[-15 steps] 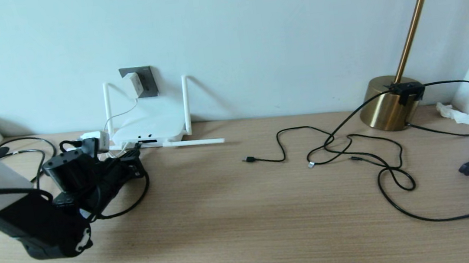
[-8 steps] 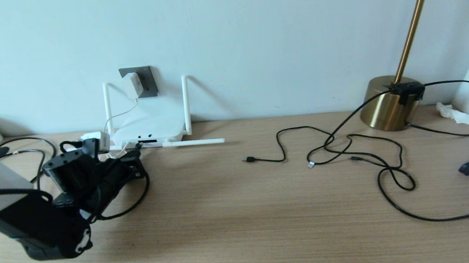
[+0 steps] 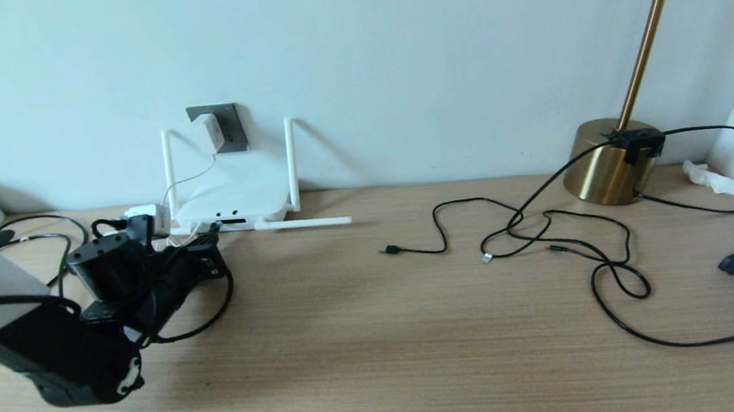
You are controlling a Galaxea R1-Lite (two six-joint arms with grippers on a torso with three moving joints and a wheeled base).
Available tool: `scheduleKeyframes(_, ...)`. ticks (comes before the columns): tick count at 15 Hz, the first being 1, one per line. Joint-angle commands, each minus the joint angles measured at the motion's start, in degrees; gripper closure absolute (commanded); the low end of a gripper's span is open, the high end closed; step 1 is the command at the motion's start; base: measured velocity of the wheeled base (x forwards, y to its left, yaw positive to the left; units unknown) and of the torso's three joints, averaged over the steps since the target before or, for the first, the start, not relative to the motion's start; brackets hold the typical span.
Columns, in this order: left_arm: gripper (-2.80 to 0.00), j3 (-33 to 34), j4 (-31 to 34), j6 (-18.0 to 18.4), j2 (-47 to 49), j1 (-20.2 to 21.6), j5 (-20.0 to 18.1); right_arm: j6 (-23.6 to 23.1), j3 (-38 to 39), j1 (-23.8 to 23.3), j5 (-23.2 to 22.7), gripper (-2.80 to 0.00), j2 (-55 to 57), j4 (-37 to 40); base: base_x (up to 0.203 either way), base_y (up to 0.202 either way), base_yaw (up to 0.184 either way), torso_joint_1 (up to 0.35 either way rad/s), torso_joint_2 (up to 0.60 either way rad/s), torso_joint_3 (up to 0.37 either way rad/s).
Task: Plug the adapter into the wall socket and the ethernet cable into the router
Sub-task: Plug cable into router interface
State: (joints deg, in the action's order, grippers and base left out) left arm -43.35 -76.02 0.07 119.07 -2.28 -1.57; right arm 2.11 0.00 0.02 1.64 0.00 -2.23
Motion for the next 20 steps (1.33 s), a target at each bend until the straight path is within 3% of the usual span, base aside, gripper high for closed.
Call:
scheduleKeyframes(1, 0.00, -0.16, -0.44, 0.01, 0.29, 0.08, -0.01, 0.00, 0.62, 0.02, 0.03, -2.80, 0.00, -0.05, 0.000, 0.000, 0.000, 0.000, 0.00, 0.000)
scheduleKeyframes(20, 0.00, -1.38, -0.42, -0.07, 0.91, -0.01, -0.10, 0.00, 0.62, 0.01, 0.03, -2.80, 0.00, -0.05, 0.000, 0.000, 0.000, 0.000, 0.00, 0.000)
